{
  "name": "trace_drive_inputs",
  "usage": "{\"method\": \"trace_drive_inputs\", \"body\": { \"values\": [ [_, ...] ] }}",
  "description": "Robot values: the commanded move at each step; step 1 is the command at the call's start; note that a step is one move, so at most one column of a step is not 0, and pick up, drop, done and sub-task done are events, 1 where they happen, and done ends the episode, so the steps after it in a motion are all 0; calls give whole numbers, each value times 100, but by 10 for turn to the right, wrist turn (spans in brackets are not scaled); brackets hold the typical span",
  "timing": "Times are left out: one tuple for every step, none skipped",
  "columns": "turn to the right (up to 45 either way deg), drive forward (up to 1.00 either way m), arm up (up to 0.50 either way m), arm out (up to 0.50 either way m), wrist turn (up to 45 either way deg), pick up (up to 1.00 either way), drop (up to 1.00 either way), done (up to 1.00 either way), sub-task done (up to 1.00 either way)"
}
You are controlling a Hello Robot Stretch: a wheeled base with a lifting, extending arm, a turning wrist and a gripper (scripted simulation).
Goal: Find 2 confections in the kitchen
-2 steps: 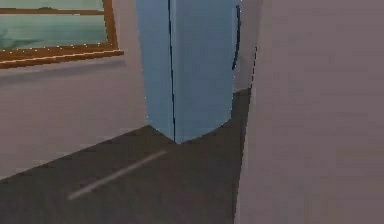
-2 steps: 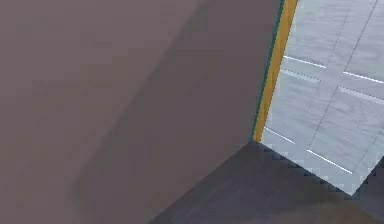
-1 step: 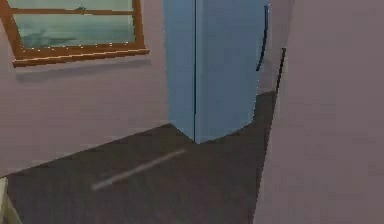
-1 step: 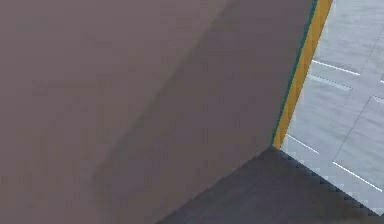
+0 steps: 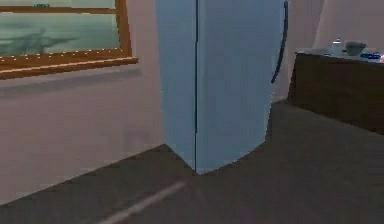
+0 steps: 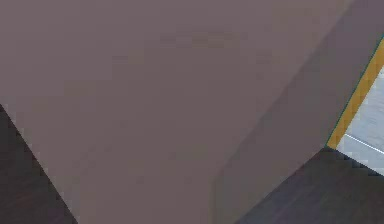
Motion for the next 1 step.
{"method": "trace_drive_inputs", "body": {
  "values": [
    [-30, 0, 0, 0, 0, 0, 0, 0, 0]
  ]
}}
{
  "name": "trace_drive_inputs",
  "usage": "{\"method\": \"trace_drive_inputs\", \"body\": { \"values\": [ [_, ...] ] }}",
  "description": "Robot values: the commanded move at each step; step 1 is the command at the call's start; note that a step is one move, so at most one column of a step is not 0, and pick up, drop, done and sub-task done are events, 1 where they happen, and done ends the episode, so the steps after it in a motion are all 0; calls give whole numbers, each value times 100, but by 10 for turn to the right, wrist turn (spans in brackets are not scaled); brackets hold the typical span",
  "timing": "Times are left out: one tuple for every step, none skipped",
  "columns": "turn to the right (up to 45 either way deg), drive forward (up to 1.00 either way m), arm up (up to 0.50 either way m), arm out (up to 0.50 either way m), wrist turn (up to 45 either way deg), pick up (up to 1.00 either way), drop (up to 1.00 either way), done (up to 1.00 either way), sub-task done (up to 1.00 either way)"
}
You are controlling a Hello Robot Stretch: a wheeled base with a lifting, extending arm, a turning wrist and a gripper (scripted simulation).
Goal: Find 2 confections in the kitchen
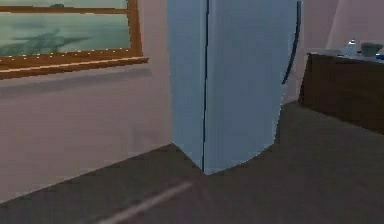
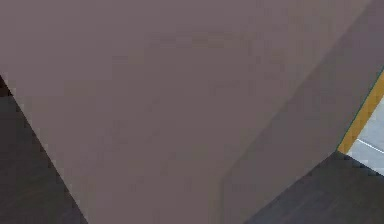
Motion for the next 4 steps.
{"method": "trace_drive_inputs", "body": {
  "values": [
    [-450, 0, 0, 0, 0, 0, 0, 0, 0],
    [-150, 0, 0, 0, 0, 0, 0, 0, 0],
    [0, 30, 0, 0, 0, 0, 0, 0, 0],
    [450, 0, 0, 0, 0, 0, 0, 0, 0]
  ]
}}
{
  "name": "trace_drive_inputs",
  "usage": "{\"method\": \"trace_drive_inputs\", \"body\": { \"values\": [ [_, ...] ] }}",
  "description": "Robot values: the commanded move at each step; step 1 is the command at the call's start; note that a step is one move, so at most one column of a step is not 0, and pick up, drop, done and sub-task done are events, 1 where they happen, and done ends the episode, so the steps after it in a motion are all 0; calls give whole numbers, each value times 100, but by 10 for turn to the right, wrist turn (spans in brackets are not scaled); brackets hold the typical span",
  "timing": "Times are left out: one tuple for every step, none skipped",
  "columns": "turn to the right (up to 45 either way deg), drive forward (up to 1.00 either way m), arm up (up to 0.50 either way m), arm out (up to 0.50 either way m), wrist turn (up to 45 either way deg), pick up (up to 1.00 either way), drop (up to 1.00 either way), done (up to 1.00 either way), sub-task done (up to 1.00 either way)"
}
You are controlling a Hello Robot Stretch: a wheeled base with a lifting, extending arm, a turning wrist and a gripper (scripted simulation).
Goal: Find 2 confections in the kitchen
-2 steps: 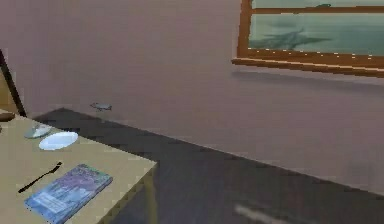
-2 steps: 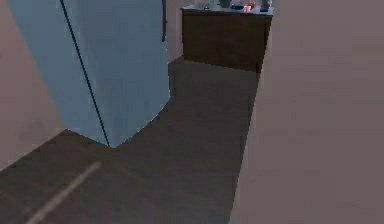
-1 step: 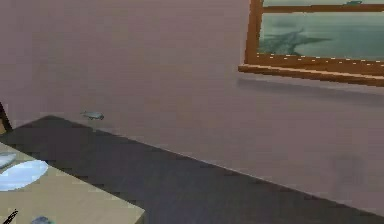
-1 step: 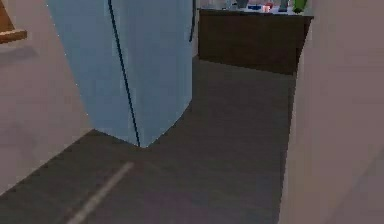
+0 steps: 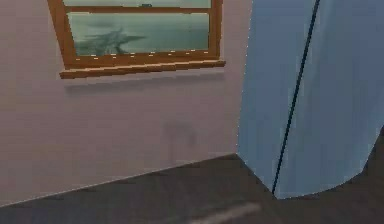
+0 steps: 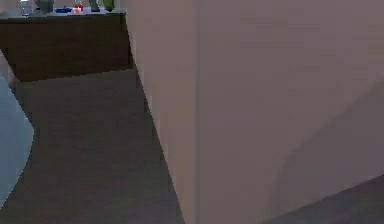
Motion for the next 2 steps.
{"method": "trace_drive_inputs", "body": {
  "values": [
    [450, 0, 0, 0, 0, 0, 0, 0, 0],
    [30, 0, 0, 0, 0, 0, 0, 0, 0]
  ]
}}
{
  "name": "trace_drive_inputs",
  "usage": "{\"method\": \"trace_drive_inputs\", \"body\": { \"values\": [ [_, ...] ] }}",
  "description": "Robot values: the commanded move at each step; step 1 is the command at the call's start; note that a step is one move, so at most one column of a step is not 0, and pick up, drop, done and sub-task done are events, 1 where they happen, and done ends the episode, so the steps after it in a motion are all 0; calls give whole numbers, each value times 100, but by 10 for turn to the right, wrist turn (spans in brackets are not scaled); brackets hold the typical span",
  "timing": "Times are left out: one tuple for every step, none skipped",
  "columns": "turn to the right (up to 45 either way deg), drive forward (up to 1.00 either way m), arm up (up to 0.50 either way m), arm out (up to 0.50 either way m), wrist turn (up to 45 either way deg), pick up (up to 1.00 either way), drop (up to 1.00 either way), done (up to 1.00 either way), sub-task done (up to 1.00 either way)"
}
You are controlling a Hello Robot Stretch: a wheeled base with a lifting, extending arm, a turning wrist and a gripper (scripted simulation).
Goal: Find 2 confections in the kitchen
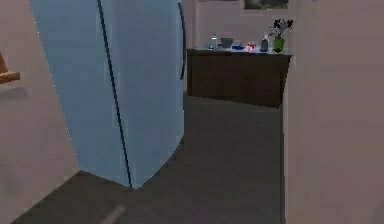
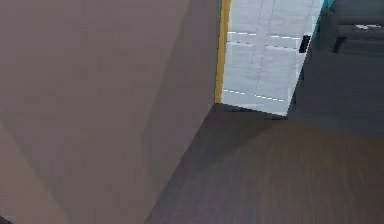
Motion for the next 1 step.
{"method": "trace_drive_inputs", "body": {
  "values": [
    [0, 40, 0, 0, 0, 0, 0, 0, 0]
  ]
}}
